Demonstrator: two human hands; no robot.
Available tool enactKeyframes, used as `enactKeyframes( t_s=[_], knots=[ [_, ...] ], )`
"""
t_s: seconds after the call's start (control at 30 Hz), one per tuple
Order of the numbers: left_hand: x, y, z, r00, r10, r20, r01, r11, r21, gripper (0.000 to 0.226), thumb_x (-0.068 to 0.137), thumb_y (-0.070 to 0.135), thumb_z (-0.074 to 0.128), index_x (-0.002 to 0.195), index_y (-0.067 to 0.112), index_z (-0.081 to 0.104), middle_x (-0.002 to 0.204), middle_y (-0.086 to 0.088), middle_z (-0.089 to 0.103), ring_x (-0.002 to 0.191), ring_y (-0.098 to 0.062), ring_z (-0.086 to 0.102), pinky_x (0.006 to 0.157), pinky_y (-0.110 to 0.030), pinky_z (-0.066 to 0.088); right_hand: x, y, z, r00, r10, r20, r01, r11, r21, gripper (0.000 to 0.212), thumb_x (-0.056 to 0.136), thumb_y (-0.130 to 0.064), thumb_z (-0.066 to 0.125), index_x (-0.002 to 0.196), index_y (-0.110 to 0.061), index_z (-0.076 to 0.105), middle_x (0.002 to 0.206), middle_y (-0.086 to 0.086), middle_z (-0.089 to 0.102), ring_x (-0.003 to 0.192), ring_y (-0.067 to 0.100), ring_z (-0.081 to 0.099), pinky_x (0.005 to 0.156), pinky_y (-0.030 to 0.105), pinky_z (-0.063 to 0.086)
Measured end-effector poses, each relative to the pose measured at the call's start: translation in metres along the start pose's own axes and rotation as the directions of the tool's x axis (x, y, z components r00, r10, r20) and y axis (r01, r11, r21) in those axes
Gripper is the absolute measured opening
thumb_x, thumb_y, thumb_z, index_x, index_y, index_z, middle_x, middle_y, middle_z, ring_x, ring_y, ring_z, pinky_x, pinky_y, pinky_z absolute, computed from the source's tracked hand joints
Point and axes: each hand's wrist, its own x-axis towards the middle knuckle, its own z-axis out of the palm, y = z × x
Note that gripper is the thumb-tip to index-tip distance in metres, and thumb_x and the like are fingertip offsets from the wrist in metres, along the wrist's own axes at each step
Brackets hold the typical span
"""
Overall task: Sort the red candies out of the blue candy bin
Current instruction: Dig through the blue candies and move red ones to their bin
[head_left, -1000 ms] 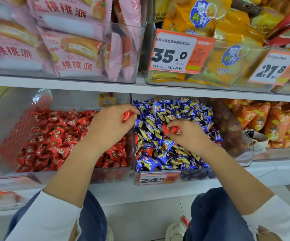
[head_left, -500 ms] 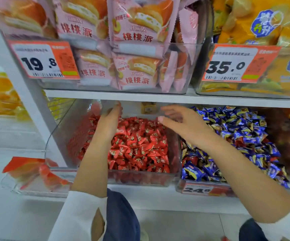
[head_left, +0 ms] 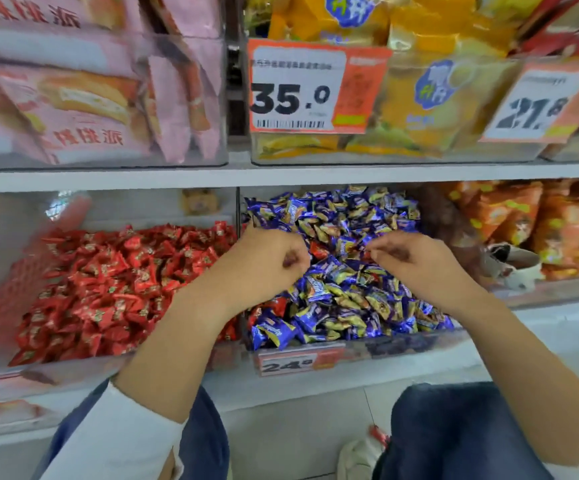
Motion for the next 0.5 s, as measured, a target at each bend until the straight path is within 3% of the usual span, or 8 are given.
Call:
enactKeyframes(
  t_s=[0.1, 0.17, 0.27, 0.4, 0.43, 0.5],
  knots=[
    [-0.002, 0.005, -0.002, 0.972, -0.024, 0.232, -0.012, 0.988, 0.151, 0.006, 0.084, 0.019, 0.067, 0.088, 0.023, 0.070, 0.085, 0.012, 0.067, 0.077, -0.001, 0.060, 0.079, -0.021, 0.048, 0.009, 0.005, 0.007, 0.999, -0.044, -0.013, 0.044, 0.999, -0.003, 0.017, 0.093, -0.025, 0.057, 0.105, -0.024, 0.069, 0.098, -0.008, 0.070, 0.089, 0.006, 0.063, 0.080, 0.020, 0.047],
    [-0.004, 0.000, -0.007, 0.960, -0.080, 0.267, 0.014, 0.971, 0.240, 0.011, 0.082, 0.019, 0.070, 0.089, 0.027, 0.071, 0.084, 0.015, 0.065, 0.079, 0.000, 0.059, 0.074, -0.020, 0.047, 0.016, 0.001, 0.015, 0.994, -0.105, 0.007, 0.105, 0.994, -0.026, 0.019, 0.094, -0.025, 0.056, 0.107, -0.023, 0.069, 0.100, -0.006, 0.070, 0.092, 0.010, 0.064, 0.083, 0.023, 0.048],
    [-0.005, -0.006, -0.005, 0.982, -0.095, 0.165, 0.029, 0.930, 0.366, 0.013, 0.080, 0.023, 0.072, 0.089, 0.033, 0.069, 0.082, 0.016, 0.061, 0.081, -0.005, 0.055, 0.073, -0.021, 0.040, 0.027, -0.010, 0.030, 0.984, -0.174, 0.041, 0.175, 0.984, -0.022, 0.022, 0.094, -0.027, 0.055, 0.111, -0.022, 0.068, 0.103, -0.004, 0.069, 0.091, 0.012, 0.063, 0.081, 0.024, 0.047],
    [-0.009, -0.005, 0.007, 0.989, 0.010, -0.144, 0.065, 0.861, 0.504, 0.021, 0.086, 0.042, 0.061, 0.084, 0.029, 0.044, 0.076, 0.007, 0.063, 0.077, -0.019, 0.057, 0.061, -0.028, 0.034, 0.039, -0.016, 0.048, 0.966, -0.253, 0.054, 0.258, 0.960, -0.112, 0.027, 0.094, -0.027, 0.053, 0.119, -0.022, 0.062, 0.112, -0.001, 0.066, 0.090, 0.018, 0.062, 0.074, 0.028, 0.048],
    [-0.010, -0.004, 0.006, 0.984, 0.016, -0.179, 0.073, 0.872, 0.484, 0.022, 0.087, 0.043, 0.059, 0.082, 0.027, 0.044, 0.073, 0.006, 0.064, 0.073, -0.019, 0.058, 0.060, -0.028, 0.036, 0.041, -0.017, 0.052, 0.962, -0.263, 0.067, 0.270, 0.953, -0.135, 0.030, 0.095, -0.027, 0.052, 0.124, -0.021, 0.059, 0.115, 0.003, 0.065, 0.093, 0.021, 0.062, 0.076, 0.030, 0.050],
    [-0.015, -0.005, 0.003, 0.994, -0.002, -0.112, 0.047, 0.917, 0.396, 0.015, 0.086, 0.041, 0.062, 0.081, 0.029, 0.055, 0.073, 0.010, 0.067, 0.072, -0.011, 0.060, 0.068, -0.028, 0.045, 0.046, -0.018, 0.059, 0.961, -0.263, 0.084, 0.273, 0.948, -0.162, 0.035, 0.096, -0.027, 0.049, 0.130, -0.019, 0.055, 0.117, 0.009, 0.064, 0.094, 0.026, 0.062, 0.074, 0.029, 0.048]
  ],
)
